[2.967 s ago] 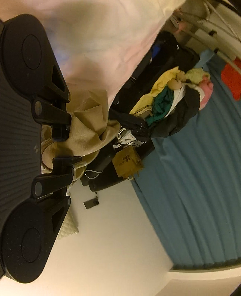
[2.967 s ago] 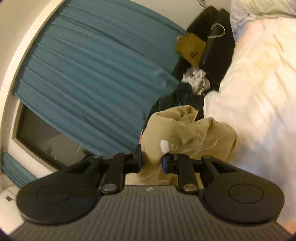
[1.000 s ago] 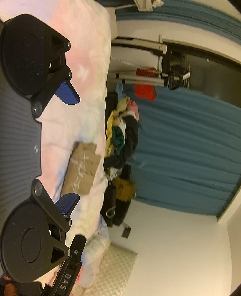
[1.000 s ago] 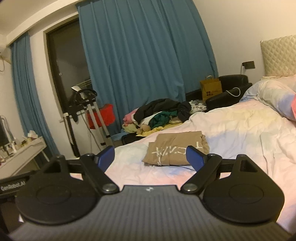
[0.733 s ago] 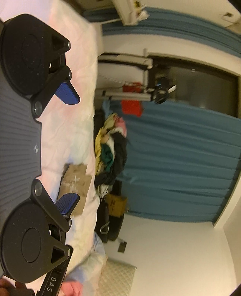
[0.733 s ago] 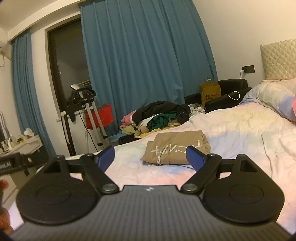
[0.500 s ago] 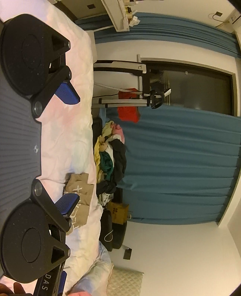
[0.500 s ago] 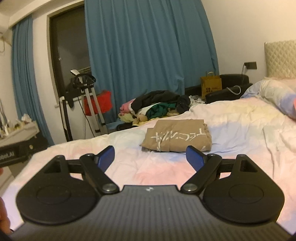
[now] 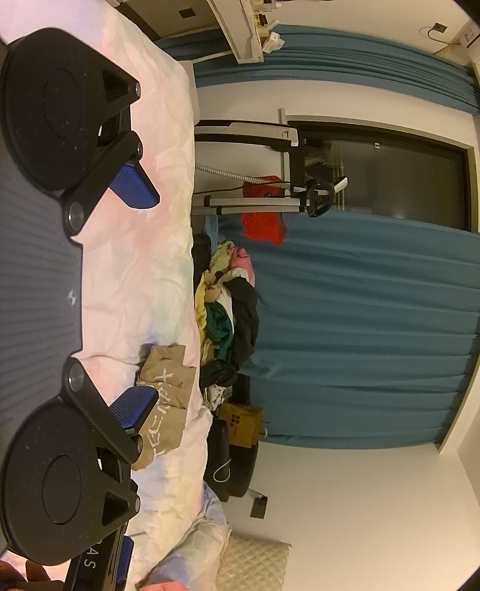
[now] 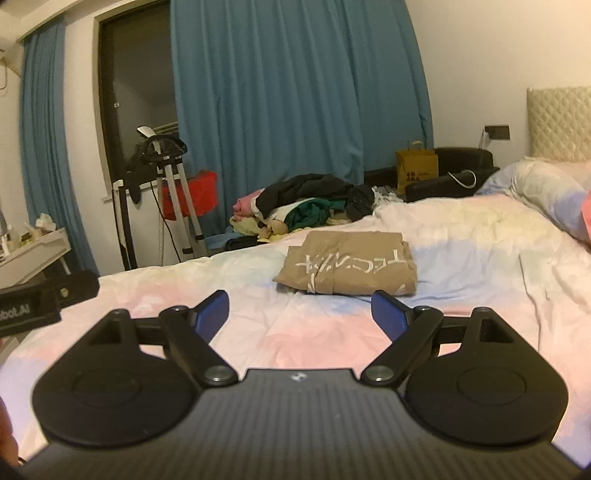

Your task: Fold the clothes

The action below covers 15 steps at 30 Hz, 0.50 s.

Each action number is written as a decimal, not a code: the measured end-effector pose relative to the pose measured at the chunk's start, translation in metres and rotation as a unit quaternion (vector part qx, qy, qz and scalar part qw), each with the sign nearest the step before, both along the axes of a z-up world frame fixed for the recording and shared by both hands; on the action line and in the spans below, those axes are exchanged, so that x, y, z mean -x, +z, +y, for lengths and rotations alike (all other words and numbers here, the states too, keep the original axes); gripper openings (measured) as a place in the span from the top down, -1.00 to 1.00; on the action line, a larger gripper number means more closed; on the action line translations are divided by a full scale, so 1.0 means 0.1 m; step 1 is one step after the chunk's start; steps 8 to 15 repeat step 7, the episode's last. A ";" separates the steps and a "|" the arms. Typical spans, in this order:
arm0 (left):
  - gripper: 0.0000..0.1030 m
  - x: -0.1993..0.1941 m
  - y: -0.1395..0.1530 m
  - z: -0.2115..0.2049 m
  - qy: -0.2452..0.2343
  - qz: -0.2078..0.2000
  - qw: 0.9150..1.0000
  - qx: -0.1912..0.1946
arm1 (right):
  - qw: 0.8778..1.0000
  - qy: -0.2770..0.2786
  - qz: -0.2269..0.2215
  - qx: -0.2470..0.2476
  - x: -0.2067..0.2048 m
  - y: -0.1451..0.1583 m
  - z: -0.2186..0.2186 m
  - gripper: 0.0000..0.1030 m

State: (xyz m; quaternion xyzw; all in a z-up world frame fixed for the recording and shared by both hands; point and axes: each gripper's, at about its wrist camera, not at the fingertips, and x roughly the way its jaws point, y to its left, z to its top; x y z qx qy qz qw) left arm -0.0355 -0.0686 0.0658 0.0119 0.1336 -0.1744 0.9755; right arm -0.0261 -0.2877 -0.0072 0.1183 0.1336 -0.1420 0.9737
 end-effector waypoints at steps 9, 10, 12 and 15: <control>-0.99 0.02 -0.03 0.00 -0.006 -0.002 1.000 -0.004 | 1.000 -0.018 -0.001 -0.014 0.02 0.00 -0.05 -0.67; -0.99 0.02 -0.03 0.00 -0.006 -0.002 1.000 -0.004 | 1.000 -0.018 -0.001 -0.014 0.02 0.00 -0.05 -0.67; -0.99 0.02 -0.03 0.00 -0.006 -0.002 1.000 -0.004 | 1.000 -0.018 -0.001 -0.014 0.02 0.00 -0.05 -0.67; -0.99 0.02 -0.03 0.00 -0.006 -0.002 1.000 -0.004 | 1.000 -0.018 -0.001 -0.014 0.02 0.00 -0.05 -0.67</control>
